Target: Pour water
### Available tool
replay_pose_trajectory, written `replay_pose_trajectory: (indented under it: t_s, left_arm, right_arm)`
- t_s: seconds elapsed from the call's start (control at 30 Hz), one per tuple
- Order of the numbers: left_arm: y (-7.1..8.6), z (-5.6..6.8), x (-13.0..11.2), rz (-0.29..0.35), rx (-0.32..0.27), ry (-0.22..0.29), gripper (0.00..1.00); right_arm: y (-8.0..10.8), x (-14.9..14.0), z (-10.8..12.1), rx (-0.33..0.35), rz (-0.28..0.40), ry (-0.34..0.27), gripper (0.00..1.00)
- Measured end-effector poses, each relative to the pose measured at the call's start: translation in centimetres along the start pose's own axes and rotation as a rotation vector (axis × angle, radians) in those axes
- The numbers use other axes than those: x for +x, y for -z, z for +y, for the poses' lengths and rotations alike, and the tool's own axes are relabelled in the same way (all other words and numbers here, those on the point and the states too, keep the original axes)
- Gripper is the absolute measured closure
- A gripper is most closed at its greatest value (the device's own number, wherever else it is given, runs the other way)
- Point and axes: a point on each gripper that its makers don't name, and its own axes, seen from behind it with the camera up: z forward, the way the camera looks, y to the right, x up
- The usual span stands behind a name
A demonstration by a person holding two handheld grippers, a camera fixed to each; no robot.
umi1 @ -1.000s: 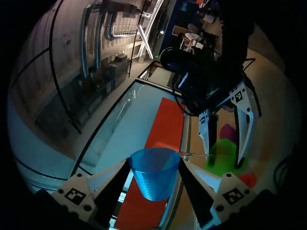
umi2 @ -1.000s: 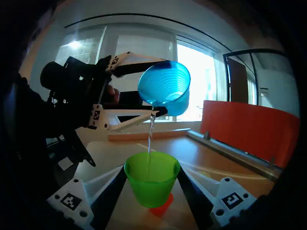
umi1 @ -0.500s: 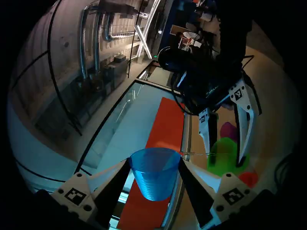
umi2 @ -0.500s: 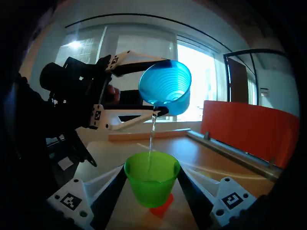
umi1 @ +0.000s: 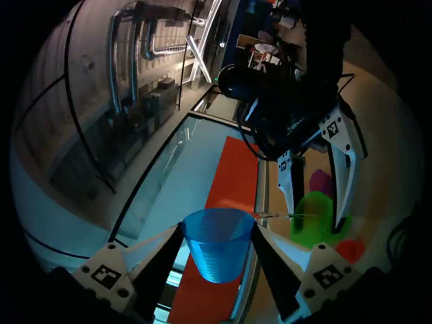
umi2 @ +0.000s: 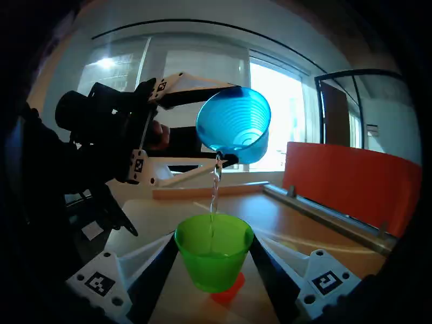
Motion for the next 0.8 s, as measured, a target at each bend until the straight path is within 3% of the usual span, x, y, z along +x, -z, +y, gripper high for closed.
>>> replay_pose_trajectory:
  t_s: [0.8]
  left_arm:
    - [-0.18,-0.19,0.37,0.005,0.008,-0.050,0.13]
  right_arm:
    - [0.24,0.17,0.10,-0.003,0.008,0.003,0.09]
